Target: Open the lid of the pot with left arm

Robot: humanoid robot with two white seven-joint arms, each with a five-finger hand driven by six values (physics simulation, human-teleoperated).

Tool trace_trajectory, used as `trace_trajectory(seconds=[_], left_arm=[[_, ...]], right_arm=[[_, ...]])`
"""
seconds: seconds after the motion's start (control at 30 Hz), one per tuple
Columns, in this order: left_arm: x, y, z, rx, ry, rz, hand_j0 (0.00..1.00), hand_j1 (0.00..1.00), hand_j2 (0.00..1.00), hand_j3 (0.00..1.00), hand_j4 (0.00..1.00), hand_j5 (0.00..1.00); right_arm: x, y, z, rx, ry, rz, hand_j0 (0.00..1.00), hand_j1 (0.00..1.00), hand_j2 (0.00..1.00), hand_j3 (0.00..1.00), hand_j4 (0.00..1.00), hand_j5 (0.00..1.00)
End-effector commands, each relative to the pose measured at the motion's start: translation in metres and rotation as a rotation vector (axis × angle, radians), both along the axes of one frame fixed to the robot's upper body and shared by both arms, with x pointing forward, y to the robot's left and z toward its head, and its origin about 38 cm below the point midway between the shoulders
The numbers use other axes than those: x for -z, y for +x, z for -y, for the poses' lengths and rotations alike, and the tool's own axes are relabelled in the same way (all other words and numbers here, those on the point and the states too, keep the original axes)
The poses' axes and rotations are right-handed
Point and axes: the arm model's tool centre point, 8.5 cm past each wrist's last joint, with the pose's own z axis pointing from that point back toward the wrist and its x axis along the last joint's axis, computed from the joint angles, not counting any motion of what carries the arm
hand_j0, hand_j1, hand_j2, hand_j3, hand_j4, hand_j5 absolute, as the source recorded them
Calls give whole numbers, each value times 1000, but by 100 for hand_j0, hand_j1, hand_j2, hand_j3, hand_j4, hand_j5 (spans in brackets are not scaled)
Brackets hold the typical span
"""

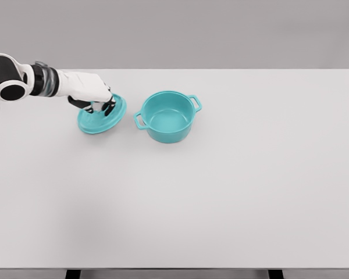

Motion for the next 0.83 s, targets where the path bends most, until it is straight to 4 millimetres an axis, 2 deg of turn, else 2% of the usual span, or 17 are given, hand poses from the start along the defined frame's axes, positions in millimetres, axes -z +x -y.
trace_trajectory(seconds=[0.0, 0.13, 0.17, 0.37, 0.47, 0.53, 0.57, 0.6, 0.63, 0.7, 0.73, 0.8], left_arm=[[2, 0, 4, 5, 1, -1, 57, 57, 57, 57, 57, 57], [3, 0, 9, 13, -7, -2, 95, 95, 95, 95, 95, 95], [3, 0, 9, 11, -7, -2, 100, 100, 100, 100, 100, 100], [4, 0, 9, 13, -8, -6, 100, 100, 100, 100, 100, 100], [-1, 0, 2, -1, -14, 2, 100, 100, 100, 100, 100, 100], [-10, -1, -22, -45, -34, 3, 100, 100, 100, 100, 100, 100], [-18, -5, -45, -100, -128, -32, 100, 100, 100, 100, 100, 100], [-21, -7, -52, -119, -167, -47, 100, 100, 100, 100, 100, 100], [-30, -13, -82, -178, -209, -58, 100, 100, 100, 100, 100, 100], [-32, -15, -114, -249, -192, -51, 100, 100, 100, 100, 100, 100], [-29, -13, -125, -285, -190, -57, 100, 100, 100, 100, 100, 100], [-21, -16, -129, -298, -186, -72, 100, 100, 100, 100, 100, 100]], right_arm=[[0, 0, 0, 0, 0, 0, 100, 100, 100, 100, 100, 100], [0, 0, 0, 0, 0, 0, 100, 100, 100, 100, 100, 100], [0, 0, 0, 0, 0, 0, 100, 100, 100, 100, 100, 100], [0, 0, 0, 0, 0, 0, 100, 100, 100, 100, 100, 100], [0, 0, 0, 0, 0, 0, 100, 100, 100, 100, 100, 100], [0, 0, 0, 0, 0, 0, 100, 100, 100, 100, 100, 100], [0, 0, 0, 0, 0, 0, 100, 100, 100, 100, 100, 100], [0, 0, 0, 0, 0, 0, 100, 100, 100, 100, 100, 100], [0, 0, 0, 0, 0, 0, 100, 100, 100, 100, 100, 100], [0, 0, 0, 0, 0, 0, 100, 100, 100, 100, 100, 100], [0, 0, 0, 0, 0, 0, 100, 100, 100, 100, 100, 100], [0, 0, 0, 0, 0, 0, 100, 100, 100, 100, 100, 100]])
